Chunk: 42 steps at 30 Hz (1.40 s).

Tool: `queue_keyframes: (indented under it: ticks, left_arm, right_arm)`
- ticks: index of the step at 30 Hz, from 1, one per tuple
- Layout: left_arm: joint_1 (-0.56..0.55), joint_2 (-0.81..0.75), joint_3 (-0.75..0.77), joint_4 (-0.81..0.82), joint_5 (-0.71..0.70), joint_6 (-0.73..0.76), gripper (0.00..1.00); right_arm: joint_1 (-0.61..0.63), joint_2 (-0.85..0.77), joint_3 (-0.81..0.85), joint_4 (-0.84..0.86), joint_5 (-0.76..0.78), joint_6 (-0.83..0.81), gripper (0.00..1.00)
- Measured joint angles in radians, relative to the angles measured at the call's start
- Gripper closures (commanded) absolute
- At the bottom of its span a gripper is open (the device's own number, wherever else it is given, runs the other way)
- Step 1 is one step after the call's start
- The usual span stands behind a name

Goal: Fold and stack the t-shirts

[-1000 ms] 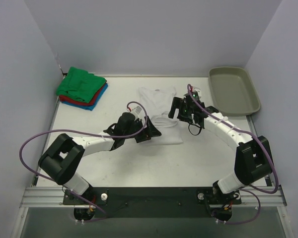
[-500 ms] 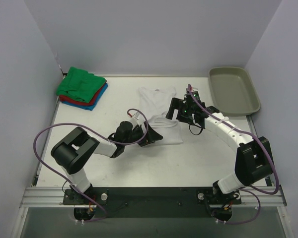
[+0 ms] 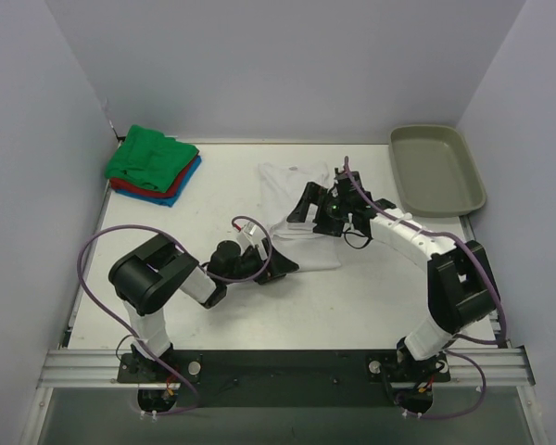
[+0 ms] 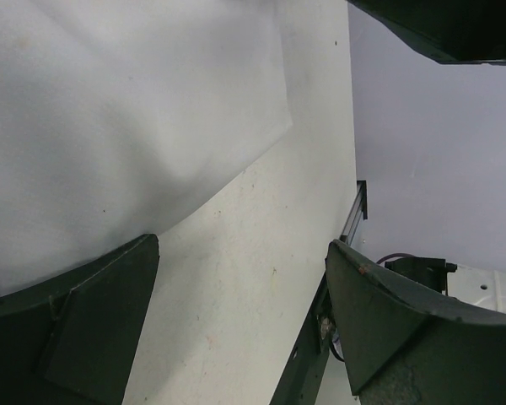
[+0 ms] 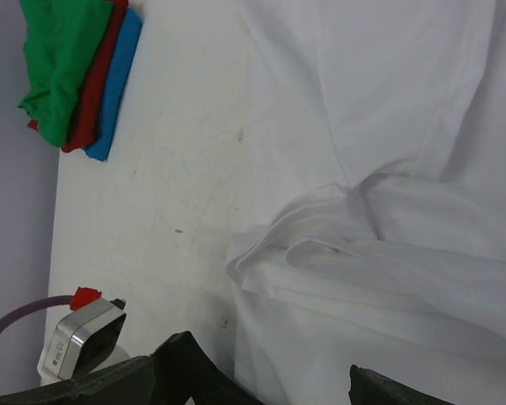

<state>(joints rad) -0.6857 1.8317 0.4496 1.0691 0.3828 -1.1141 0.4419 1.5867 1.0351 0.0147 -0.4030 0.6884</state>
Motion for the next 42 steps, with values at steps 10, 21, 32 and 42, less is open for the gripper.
queue_keyframes:
  ticks: [10, 21, 32, 42]
  left_arm:
    - [0.0, 0.027, -0.021, 0.086, 0.01, -0.022, 0.1]
    - [-0.001, 0.029, -0.023, 0.089, 0.019, -0.023, 0.1]
    - [0.0, -0.124, 0.071, -0.137, 0.053, 0.01, 0.1]
    - [0.016, -0.089, 0.137, -0.18, 0.059, 0.062, 0.1]
  right_arm:
    - [0.038, 0.138, -0.022, 0.13, -0.1, 0.141, 0.0]
    - [0.043, 0.172, -0.03, 0.17, -0.139, 0.183, 0.0]
    - [0.026, 0.175, -0.004, 0.15, -0.137, 0.157, 0.0]
    - [0.007, 0.172, -0.004, 0.143, -0.137, 0.148, 0.0]
